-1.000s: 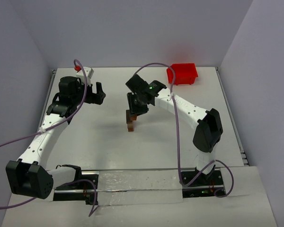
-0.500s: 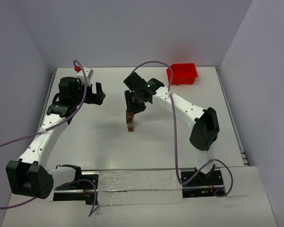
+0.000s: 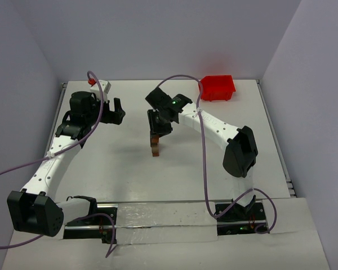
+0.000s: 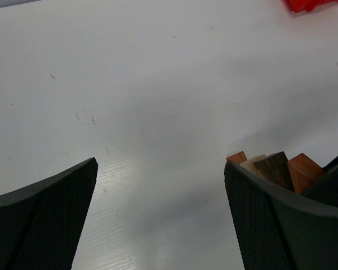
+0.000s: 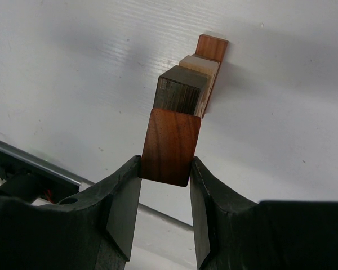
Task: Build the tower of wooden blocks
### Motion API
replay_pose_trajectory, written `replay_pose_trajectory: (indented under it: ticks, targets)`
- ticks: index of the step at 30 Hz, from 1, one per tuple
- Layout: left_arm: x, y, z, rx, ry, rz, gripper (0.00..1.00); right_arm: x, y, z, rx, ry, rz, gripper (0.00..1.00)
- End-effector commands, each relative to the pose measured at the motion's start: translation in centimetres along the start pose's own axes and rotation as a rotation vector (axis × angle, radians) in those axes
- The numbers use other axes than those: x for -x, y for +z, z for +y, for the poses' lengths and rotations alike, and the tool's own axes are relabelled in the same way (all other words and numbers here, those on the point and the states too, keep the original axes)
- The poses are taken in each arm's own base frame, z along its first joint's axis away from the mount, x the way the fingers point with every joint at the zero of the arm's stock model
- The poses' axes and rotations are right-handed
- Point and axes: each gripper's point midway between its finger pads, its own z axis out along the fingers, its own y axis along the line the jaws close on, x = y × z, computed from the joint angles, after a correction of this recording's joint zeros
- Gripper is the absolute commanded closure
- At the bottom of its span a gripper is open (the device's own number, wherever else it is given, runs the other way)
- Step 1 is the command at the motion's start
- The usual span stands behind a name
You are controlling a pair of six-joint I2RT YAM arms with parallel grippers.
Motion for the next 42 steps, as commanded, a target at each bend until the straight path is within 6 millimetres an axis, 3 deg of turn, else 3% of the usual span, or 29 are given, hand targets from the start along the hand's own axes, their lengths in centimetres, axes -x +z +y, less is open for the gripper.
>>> replay_pose_trajectory:
  ticks: [1, 13, 33, 42]
  targets:
    - [1.68, -0.44, 0.0, -0.006, -0.003, -0.065, 0.01, 1.57, -0.89, 1.13, 0.027, -0.01, -0.053, 0.93]
    - [1.62, -0.45, 0.01, -0.007, -0.003, -0.064, 0.01, 1.62, -0.65, 1.33, 0.028, -0.031, -0.058, 0.86]
    - [1.63, -0.51, 0.03, -0.011, -0.006, -0.067, 0.01, 1.61, -0.47, 1.98, 0.064, -0.082, -0.054, 0.9]
    - [1.67, -0.62, 0.03, -0.012, -0.006, -0.069, 0.01, 1.68, -0.23, 1.85, 0.055, -0.083, -0.056, 0.82]
